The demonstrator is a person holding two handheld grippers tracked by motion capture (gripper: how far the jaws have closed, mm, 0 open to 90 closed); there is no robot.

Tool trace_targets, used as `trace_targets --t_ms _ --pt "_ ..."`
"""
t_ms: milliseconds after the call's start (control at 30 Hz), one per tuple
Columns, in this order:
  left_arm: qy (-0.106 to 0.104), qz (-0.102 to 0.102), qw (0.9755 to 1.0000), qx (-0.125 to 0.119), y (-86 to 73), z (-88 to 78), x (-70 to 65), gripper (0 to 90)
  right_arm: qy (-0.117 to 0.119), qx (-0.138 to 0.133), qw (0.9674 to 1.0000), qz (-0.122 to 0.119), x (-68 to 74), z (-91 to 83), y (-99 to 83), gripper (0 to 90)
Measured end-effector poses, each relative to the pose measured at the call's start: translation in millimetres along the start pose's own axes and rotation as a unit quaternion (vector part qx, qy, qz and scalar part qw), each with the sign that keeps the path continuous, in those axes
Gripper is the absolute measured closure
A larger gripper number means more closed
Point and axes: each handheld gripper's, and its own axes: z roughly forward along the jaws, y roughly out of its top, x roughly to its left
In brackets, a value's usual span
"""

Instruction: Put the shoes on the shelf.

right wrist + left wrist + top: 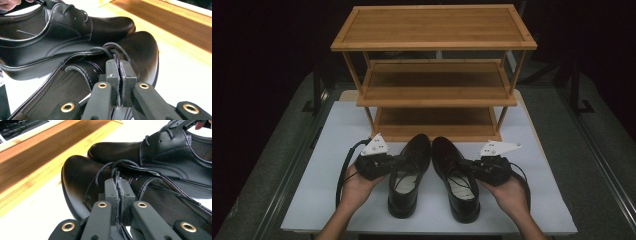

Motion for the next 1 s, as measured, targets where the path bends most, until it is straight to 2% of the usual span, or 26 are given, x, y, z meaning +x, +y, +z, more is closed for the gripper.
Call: trace_targets --t_ms 400,600,800,1000 --pt "0.004 -0.006 0.9999 -0.014 7.9 -3.2 3.7 88.1 -0.018 -0.021 0.9996 0.008 -12.8 -4.9 11.0 87.2" --pt "0.016 -0.009 0.9995 -0.024 16.2 -3.0 10.6 88.1 -0.028 -0.025 0.9992 0.016 -22.6 -0.9 18.5 87.2" --pt "0.03 -0.017 0.9987 -0.038 24.6 4.1 21.7 88.1 -0.043 -0.025 0.9986 0.02 -33.5 6.3 28.0 87.2" --pt "0.041 -0.019 0.9983 -0.038 33.1 18.7 30.9 88.1 -0.054 -0.03 0.9977 0.028 -46.5 13.8 38.7 87.2"
